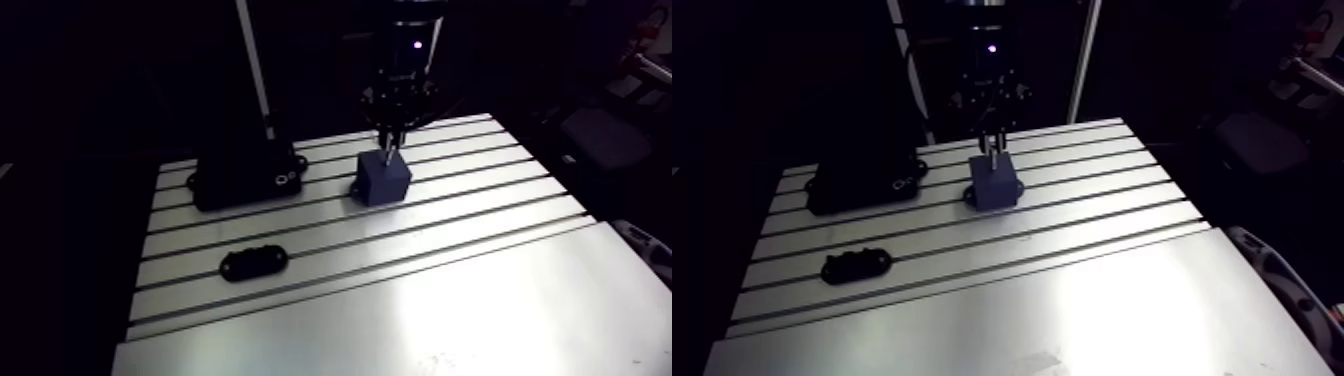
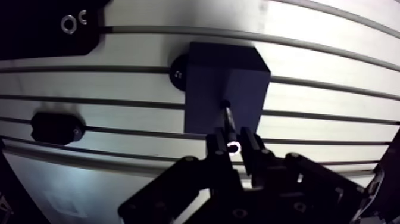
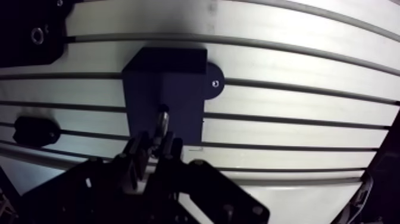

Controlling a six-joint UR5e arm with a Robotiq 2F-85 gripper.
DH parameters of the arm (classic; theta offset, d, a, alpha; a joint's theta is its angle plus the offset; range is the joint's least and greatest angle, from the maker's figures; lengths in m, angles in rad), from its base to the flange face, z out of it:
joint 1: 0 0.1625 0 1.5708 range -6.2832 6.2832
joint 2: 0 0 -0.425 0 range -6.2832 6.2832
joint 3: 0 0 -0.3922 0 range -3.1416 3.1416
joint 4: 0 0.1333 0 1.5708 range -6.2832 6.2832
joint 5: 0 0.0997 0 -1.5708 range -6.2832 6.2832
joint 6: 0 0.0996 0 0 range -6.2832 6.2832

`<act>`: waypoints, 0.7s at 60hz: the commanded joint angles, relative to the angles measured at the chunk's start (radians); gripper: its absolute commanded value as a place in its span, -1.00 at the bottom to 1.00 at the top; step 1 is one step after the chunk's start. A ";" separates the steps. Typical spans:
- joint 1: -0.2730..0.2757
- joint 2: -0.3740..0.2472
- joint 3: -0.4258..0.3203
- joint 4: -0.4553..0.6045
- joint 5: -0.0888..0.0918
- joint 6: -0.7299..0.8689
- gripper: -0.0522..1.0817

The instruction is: Pick up the M10 bolt and insert it into the hole until fully seated.

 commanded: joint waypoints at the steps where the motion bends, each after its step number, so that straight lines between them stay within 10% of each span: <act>1: -0.001 0.000 0.000 0.000 0.001 0.003 0.99; 42: 0.001 0.008 -0.003 -0.030 -0.002 -0.002 0.99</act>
